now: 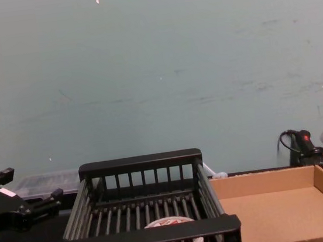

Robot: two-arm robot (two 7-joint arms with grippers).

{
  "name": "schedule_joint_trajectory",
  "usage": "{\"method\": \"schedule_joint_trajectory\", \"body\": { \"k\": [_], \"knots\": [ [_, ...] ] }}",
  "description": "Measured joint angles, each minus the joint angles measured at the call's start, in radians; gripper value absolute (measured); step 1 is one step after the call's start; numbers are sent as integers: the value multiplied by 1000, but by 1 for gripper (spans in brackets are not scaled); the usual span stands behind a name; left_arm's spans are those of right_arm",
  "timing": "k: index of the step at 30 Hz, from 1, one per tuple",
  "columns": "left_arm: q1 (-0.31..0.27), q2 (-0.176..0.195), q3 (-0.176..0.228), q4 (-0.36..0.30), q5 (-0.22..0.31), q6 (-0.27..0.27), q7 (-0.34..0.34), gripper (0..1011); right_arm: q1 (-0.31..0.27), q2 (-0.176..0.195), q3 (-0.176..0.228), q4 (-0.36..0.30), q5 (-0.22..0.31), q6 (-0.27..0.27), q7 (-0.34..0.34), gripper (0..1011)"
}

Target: Pick up the white tape and place it into the black box , Pick up the silver tape and place it into the brown box.

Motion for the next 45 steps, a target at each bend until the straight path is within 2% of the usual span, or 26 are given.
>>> {"method": "schedule_joint_trajectory", "body": {
  "k": [3,16,23,31,37,45],
  "knots": [
    [0,0,0,0,0,0,0,1001,0,0,0,0,0,0,0,160],
    [0,0,0,0,0,0,0,1001,0,0,0,0,1,0,0,161],
    [0,0,0,0,0,0,0,1001,-2,11,5,-8,21,-14,20,160],
    [0,0,0,0,0,0,0,1001,-4,11,36,-20,63,-20,10,160],
    [0,0,0,0,0,0,0,1001,8,-3,70,-17,93,-22,-31,160],
    [0,0,0,0,0,0,0,1001,43,-32,102,10,101,-28,-89,160]
  ]
}}
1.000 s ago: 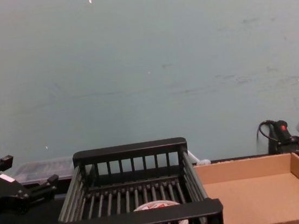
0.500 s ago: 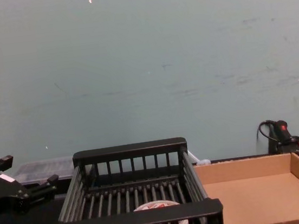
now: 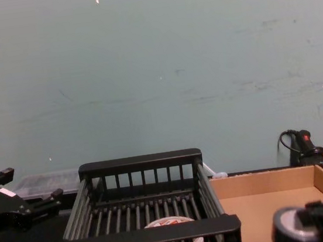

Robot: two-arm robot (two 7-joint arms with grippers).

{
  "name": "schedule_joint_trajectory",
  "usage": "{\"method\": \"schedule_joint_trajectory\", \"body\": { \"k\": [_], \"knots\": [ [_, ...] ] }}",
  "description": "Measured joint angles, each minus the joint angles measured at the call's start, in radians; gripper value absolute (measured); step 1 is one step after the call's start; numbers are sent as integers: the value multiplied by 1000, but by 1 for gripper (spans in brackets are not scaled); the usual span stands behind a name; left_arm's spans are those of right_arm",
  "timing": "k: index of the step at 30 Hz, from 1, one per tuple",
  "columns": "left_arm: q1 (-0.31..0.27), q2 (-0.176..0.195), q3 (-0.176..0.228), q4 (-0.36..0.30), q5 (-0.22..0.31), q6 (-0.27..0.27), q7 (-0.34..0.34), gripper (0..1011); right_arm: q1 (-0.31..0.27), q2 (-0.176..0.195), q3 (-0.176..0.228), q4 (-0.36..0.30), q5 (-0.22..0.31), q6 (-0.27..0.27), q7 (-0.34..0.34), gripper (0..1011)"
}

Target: Pick up the white tape and place it into the black box , Pick up the silver tape and place it into the brown box.

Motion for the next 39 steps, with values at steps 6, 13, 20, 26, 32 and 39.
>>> {"method": "schedule_joint_trajectory", "body": {
  "k": [6,13,20,26,32,39],
  "knots": [
    [0,0,0,0,0,0,0,1001,35,-29,16,33,-10,0,-42,160],
    [0,0,0,0,0,0,0,1001,79,-68,22,90,-38,6,-73,160],
    [0,0,0,0,0,0,0,1001,118,-107,26,152,-64,10,-89,160],
    [0,0,0,0,0,0,0,1001,144,-137,32,200,-86,7,-101,160],
    [0,0,0,0,0,0,0,1001,159,-158,43,233,-98,1,-103,160],
    [0,0,0,0,0,0,0,1001,162,-164,47,241,-103,-7,-99,161]
  ]
}}
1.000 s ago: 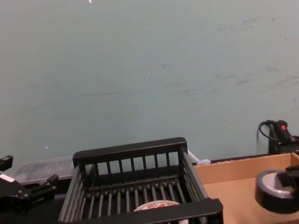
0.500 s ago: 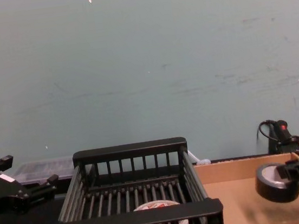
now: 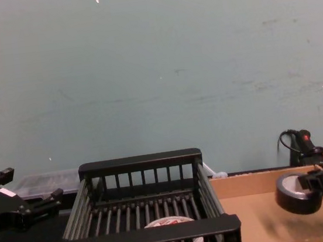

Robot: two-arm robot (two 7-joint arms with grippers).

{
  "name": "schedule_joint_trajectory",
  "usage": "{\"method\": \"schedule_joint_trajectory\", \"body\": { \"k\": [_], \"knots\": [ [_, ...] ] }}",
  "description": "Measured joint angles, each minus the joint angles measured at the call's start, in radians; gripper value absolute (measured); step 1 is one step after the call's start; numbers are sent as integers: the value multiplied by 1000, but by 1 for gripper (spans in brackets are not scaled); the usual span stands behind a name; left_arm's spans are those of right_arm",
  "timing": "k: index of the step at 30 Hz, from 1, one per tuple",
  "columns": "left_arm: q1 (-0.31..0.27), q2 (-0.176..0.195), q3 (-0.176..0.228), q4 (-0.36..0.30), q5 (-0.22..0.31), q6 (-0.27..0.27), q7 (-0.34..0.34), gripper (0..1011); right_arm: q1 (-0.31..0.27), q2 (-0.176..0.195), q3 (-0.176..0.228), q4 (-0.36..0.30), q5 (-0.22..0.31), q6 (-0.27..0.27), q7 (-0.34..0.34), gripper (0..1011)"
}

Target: Pick up the white tape and place it into the black box , Pick up the silver tape and place it into the brown box.

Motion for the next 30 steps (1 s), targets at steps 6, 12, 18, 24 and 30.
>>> {"method": "schedule_joint_trajectory", "body": {
  "k": [6,12,18,24,30],
  "knots": [
    [0,0,0,0,0,0,0,1001,0,1,-1,-1,0,1,0,161],
    [0,0,0,0,0,0,0,1001,0,1,-2,-1,0,2,0,228],
    [0,0,0,0,0,0,0,1001,0,2,-3,-2,0,2,0,446],
    [0,0,0,0,0,0,0,1001,0,2,-3,-2,1,3,0,611],
    [0,0,0,0,0,0,0,1001,0,2,-3,-2,1,3,0,820]
  ]
}}
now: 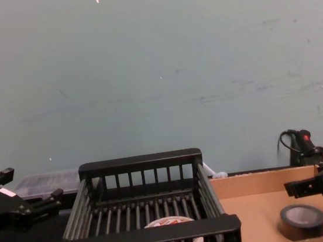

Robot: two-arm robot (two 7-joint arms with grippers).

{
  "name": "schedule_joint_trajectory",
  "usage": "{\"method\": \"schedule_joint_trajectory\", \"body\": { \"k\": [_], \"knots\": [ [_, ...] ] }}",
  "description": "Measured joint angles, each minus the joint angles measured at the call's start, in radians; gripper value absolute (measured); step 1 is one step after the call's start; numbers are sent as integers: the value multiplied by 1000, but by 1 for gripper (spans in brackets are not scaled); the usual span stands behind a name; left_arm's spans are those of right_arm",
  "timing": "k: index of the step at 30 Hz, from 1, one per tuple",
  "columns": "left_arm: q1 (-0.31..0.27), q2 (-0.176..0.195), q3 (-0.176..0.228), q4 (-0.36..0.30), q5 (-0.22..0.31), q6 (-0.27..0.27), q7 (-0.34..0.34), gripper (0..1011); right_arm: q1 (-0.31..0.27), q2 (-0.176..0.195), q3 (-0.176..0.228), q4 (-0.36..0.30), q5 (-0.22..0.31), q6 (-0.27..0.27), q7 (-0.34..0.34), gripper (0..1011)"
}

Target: Pick up the white tape and place it into the black box , Pick up the silver tape and place it into the brown box.

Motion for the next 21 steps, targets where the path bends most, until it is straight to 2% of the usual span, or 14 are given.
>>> {"method": "schedule_joint_trajectory", "body": {
  "k": [1,3,5,6,10,16,21],
  "knots": [
    [0,0,0,0,0,0,0,1001,0,0,0,0,0,0,0,820],
    [0,0,0,0,0,0,0,1002,0,0,0,0,0,0,0,908],
    [0,0,0,0,0,0,0,1001,0,0,0,0,0,0,0,918],
    [0,0,0,0,0,0,0,1001,0,0,0,0,0,0,0,970],
    [0,0,0,0,0,0,0,1002,-14,-1,15,-22,-4,-8,-5,1002],
    [0,0,0,0,0,0,0,1001,-68,-3,59,-86,-17,-81,-30,1002],
    [0,0,0,0,0,0,0,1002,-132,2,94,-144,-36,-171,-47,1002]
  ]
}}
